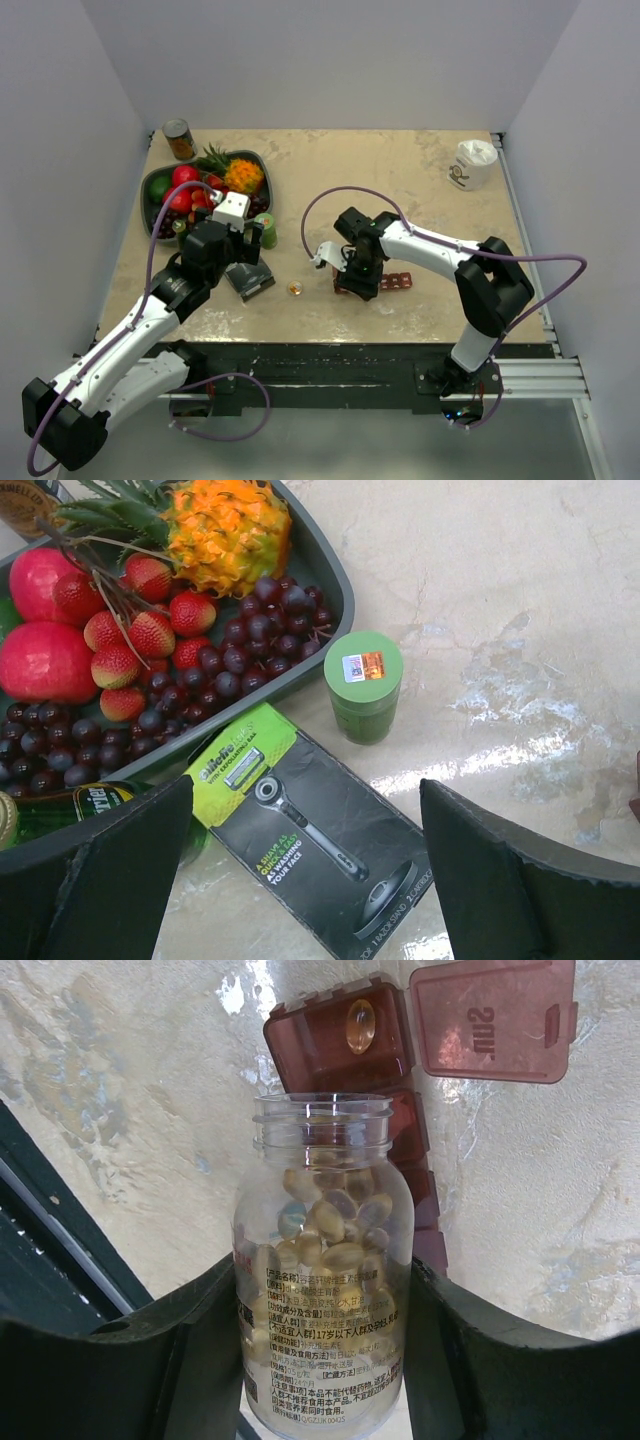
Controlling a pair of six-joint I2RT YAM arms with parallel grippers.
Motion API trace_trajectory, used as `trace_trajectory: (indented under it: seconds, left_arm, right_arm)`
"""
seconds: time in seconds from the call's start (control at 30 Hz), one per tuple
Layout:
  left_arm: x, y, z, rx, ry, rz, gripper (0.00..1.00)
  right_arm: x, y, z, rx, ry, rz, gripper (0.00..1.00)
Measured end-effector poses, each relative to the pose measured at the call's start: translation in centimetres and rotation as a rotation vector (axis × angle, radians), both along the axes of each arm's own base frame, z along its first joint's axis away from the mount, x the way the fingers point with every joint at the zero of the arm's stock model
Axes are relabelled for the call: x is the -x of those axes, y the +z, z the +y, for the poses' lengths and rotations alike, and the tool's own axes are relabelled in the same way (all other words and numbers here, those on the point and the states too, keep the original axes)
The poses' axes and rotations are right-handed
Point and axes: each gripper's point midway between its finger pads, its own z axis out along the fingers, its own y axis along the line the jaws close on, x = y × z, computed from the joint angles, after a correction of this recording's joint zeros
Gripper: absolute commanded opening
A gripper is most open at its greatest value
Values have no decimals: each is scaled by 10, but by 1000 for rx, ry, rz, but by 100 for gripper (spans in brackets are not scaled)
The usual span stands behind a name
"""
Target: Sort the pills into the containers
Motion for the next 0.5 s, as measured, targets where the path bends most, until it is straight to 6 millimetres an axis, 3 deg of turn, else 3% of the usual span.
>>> trace_trajectory:
  seconds: [0.5]
  left_arm:
    - [0, 0, -1, 5, -4, 2, 99]
  right_arm:
    - [-1, 1, 0, 24, -1, 24, 1]
